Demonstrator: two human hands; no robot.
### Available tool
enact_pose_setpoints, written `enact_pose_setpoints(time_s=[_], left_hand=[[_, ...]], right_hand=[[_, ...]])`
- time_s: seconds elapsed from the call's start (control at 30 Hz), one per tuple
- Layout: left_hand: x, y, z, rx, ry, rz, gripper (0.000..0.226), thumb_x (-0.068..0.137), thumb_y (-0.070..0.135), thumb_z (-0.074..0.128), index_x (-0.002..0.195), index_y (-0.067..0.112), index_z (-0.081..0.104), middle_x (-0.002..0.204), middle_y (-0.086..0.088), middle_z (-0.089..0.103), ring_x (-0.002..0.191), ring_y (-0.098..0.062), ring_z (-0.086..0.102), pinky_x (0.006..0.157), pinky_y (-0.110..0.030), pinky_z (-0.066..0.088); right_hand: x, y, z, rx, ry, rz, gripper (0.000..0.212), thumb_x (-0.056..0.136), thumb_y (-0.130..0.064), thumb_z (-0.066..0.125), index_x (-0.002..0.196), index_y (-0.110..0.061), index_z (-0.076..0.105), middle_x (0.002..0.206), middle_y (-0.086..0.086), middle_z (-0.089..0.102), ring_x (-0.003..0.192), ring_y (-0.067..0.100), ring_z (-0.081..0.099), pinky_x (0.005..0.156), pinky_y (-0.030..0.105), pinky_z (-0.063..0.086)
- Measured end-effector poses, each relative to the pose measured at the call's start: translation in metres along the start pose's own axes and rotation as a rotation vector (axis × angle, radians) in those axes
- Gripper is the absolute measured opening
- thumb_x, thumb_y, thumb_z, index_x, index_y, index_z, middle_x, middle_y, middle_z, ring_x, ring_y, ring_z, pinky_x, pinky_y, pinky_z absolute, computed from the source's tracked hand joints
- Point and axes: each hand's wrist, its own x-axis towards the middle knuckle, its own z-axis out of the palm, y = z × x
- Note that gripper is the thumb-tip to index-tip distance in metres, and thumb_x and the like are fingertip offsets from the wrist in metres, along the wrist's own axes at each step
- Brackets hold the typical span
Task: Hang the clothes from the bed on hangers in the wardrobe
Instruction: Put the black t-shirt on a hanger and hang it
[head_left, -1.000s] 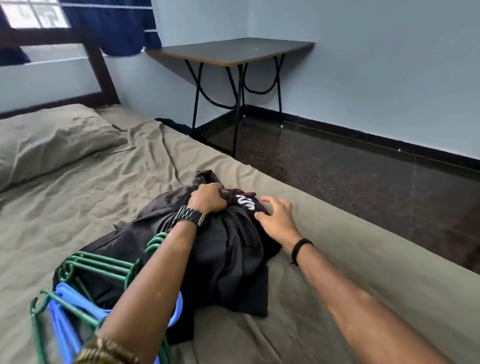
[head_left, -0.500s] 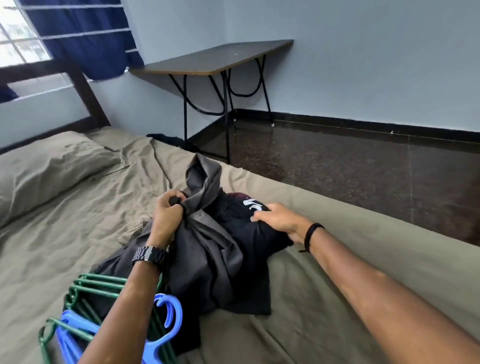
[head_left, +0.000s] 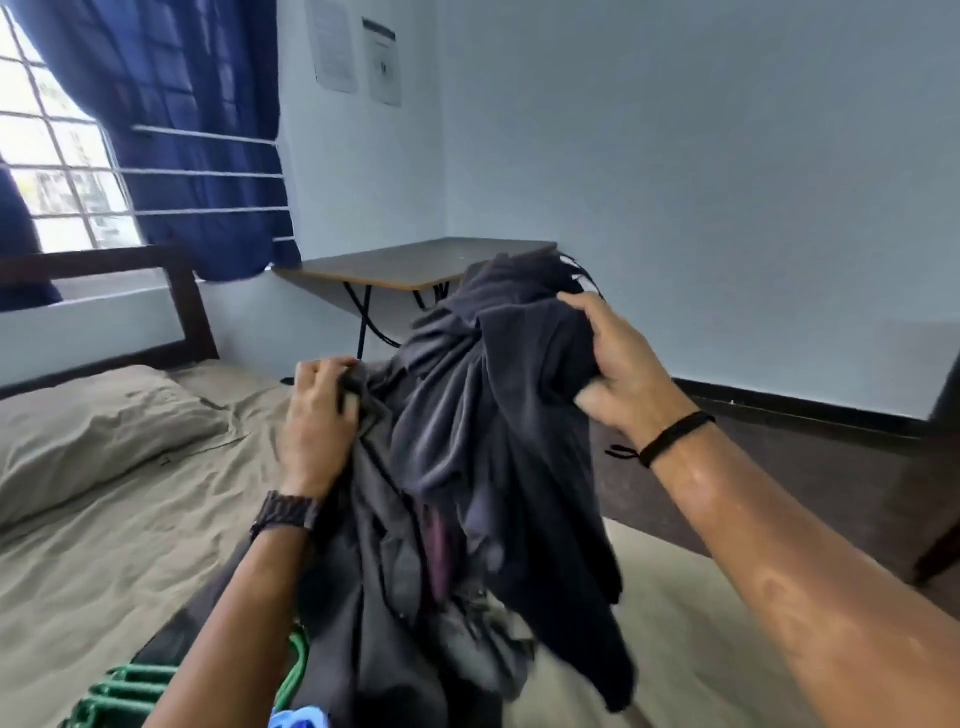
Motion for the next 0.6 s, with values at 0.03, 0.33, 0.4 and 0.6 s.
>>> enact_pose_setpoints(time_s=[0.03, 0.33, 0.4, 0.6], left_hand=[[-0.006, -0.002, 0.005, 0.264, -0.168, 0.036, 0.026, 0.085, 0.015, 0.059, 0.110, 0.022, 0.057, 0.120, -0.009, 0.051, 0.099, -0.028, 0.054, 0.080, -0.035, 0.037], [-0.150, 0.061, 0.032, -0.638, -0.881, -0.436, 0.027, 0.101, 0.027, 0.047, 0.122, 0.015, 0.058, 0.123, -0.001, 0.062, 0.118, -0.016, 0.055, 0.108, -0.031, 0.038], [-0.156, 0.064, 0.040, -0.729, -0.869, -0.482, 0.018, 0.096, 0.016, 0.056, 0.113, 0.014, 0.062, 0.117, -0.003, 0.065, 0.119, -0.020, 0.056, 0.099, -0.030, 0.047], [-0.067, 0.118, 0.017, -0.781, -0.515, -0.442, 0.021, 0.098, 0.012, 0.044, 0.085, 0.025, 0.052, 0.102, -0.002, 0.058, 0.097, -0.016, 0.055, 0.067, -0.020, 0.047]], right_hand=[[-0.002, 0.000, 0.001, 0.011, -0.034, 0.007, 0.010, 0.093, -0.016, 0.057, 0.100, -0.013, 0.062, 0.088, 0.009, 0.070, 0.079, 0.021, 0.068, 0.075, 0.033, 0.056], [-0.050, 0.097, -0.066, -1.623, -0.224, 0.278, 0.033, 0.104, -0.022, 0.032, 0.097, -0.010, 0.062, 0.111, 0.016, 0.060, 0.105, 0.030, 0.056, 0.080, 0.033, 0.037], [-0.053, 0.090, -0.076, -1.770, -0.291, 0.250, 0.039, 0.105, -0.020, 0.026, 0.117, -0.002, 0.058, 0.131, 0.019, 0.054, 0.121, 0.034, 0.049, 0.086, 0.033, 0.032], [-0.036, 0.038, -0.068, -1.013, 0.011, -0.054, 0.038, 0.105, -0.028, 0.033, 0.136, -0.013, 0.050, 0.141, 0.007, 0.051, 0.132, 0.024, 0.045, 0.113, 0.039, 0.033]])
